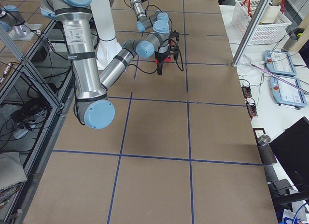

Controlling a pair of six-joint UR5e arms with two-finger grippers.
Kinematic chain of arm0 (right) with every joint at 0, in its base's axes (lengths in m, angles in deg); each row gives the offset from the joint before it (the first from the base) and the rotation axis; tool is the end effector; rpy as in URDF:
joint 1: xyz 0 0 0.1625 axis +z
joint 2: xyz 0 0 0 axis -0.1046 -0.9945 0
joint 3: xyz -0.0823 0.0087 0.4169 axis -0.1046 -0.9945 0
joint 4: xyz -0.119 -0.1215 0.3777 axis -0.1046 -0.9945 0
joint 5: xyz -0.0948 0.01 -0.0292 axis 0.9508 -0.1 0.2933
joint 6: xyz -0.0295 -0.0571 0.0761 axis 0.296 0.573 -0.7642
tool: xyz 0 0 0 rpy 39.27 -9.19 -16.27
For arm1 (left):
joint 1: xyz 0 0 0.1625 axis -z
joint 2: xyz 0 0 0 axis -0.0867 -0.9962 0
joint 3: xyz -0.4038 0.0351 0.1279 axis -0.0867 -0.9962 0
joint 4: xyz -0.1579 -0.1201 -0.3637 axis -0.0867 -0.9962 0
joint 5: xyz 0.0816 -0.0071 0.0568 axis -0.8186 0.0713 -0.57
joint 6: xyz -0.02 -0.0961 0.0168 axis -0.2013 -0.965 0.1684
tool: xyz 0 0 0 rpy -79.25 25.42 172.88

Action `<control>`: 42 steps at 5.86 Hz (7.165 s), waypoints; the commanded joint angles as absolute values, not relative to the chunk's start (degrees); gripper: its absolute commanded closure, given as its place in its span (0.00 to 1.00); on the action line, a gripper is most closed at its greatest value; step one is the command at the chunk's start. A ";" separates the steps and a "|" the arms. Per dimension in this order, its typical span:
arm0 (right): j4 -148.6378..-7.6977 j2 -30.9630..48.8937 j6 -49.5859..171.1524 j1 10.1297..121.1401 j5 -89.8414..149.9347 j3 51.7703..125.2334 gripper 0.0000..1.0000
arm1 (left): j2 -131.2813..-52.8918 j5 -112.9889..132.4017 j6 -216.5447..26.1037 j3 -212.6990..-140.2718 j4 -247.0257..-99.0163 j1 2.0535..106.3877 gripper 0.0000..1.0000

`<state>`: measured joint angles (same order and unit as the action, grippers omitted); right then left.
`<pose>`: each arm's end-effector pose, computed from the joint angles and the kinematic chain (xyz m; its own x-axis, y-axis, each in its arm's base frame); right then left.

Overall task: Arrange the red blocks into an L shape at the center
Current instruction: 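Place the held cube against the far side of the center cube, then open the left gripper and move it back to the remaining red cube, then grasp the last red cube with the left gripper and lift it, then set the cube beside the farther stacked cube with the left gripper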

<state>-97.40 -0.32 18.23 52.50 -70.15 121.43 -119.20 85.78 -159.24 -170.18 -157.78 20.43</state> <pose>-0.2728 -0.4017 0.2923 0.6325 0.0416 0.7734 -0.0411 0.9990 -0.0202 0.6194 -0.4272 0.1758 0.6049 -0.0733 -0.7929 0.2167 0.9733 0.0754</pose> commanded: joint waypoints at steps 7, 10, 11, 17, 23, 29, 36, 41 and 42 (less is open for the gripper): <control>-97.49 -0.50 18.22 52.50 -70.15 122.16 0.00 | -119.16 84.41 -159.33 -170.15 -157.20 18.58 0.55; -97.49 -0.50 18.13 52.41 -70.15 121.89 0.00 | -118.99 84.33 -159.24 -170.59 -157.46 18.67 0.00; -97.49 -0.50 18.13 52.41 -70.07 121.81 0.00 | -118.99 84.33 -159.33 -171.73 -157.29 18.67 0.00; -97.49 -0.77 18.13 52.41 -69.98 121.98 0.00 | -100.29 88.69 -144.64 -186.50 -159.14 28.85 0.01; -97.49 -0.77 17.34 52.50 -70.07 122.86 0.00 | -97.28 89.42 -143.77 -184.31 -159.13 29.13 0.01; -97.49 -0.68 17.43 52.41 -69.98 122.42 0.00 | -97.37 89.42 -142.98 -182.20 -159.13 28.60 0.38; -97.49 -0.50 17.69 52.32 -70.07 122.42 0.00 | -106.33 90.30 -191.00 -188.17 -141.47 26.33 0.98; -97.49 -0.59 17.34 52.41 -70.07 123.30 0.00 | -113.87 83.30 -237.50 -181.35 -135.05 21.31 0.94; -97.49 -0.59 17.34 52.41 -70.07 123.13 0.00 | -117.37 83.27 -241.55 -177.05 -135.14 21.30 0.94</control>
